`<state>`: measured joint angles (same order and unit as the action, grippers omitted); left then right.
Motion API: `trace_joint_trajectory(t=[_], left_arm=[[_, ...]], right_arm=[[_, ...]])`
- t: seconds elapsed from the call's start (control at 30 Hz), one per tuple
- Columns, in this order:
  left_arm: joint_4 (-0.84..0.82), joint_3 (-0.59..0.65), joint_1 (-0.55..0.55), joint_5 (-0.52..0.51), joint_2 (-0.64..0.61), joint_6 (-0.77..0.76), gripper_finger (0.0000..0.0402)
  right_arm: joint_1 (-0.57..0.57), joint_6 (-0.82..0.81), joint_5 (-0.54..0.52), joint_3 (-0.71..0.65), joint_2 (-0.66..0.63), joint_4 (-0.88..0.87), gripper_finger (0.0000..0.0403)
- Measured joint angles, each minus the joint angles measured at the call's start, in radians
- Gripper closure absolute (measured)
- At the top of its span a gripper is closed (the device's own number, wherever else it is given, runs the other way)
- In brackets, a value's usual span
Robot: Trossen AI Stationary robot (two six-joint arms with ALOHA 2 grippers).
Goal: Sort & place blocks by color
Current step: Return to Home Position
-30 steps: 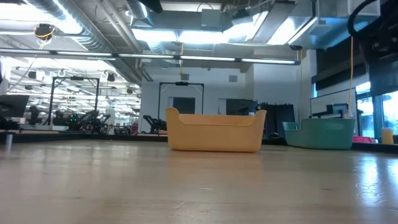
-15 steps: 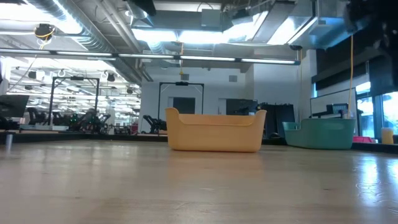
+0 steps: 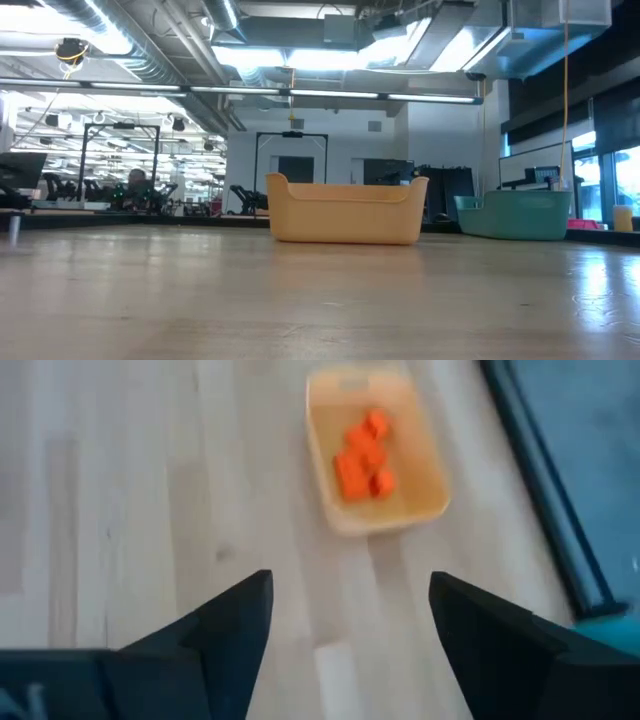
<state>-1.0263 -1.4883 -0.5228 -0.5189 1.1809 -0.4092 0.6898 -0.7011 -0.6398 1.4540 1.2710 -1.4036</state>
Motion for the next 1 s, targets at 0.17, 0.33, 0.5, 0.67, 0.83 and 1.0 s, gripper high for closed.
trace_joint_trajectory(t=[0.17,0.33,0.5,0.67,0.83,1.0], left_arm=[[-0.045,0.000,-0.173,-0.203,-0.102,-0.042,0.0195],[-0.074,0.065,-0.298,-0.324,-0.175,-0.130,0.0195],[-0.073,0.222,-0.400,-0.463,-0.281,-0.293,0.0195],[-0.029,0.355,-0.473,-0.540,-0.400,-0.370,0.0195],[-0.004,0.429,-0.523,-0.594,-0.493,-0.360,0.0195],[0.001,0.500,-0.573,-0.690,-0.581,-0.341,0.0195]], right_arm=[[0.080,0.025,-0.068,-0.041,-0.186,0.003,0.0134],[0.163,0.058,-0.074,-0.163,-0.401,0.113,0.0134],[0.212,0.118,-0.055,-0.282,-0.614,0.279,0.0134],[0.217,0.210,-0.014,-0.340,-0.778,0.341,0.0134],[0.217,0.235,-0.014,-0.401,-0.919,0.337,0.0134],[0.216,0.226,-0.014,-0.496,-1.059,0.339,0.0134]])
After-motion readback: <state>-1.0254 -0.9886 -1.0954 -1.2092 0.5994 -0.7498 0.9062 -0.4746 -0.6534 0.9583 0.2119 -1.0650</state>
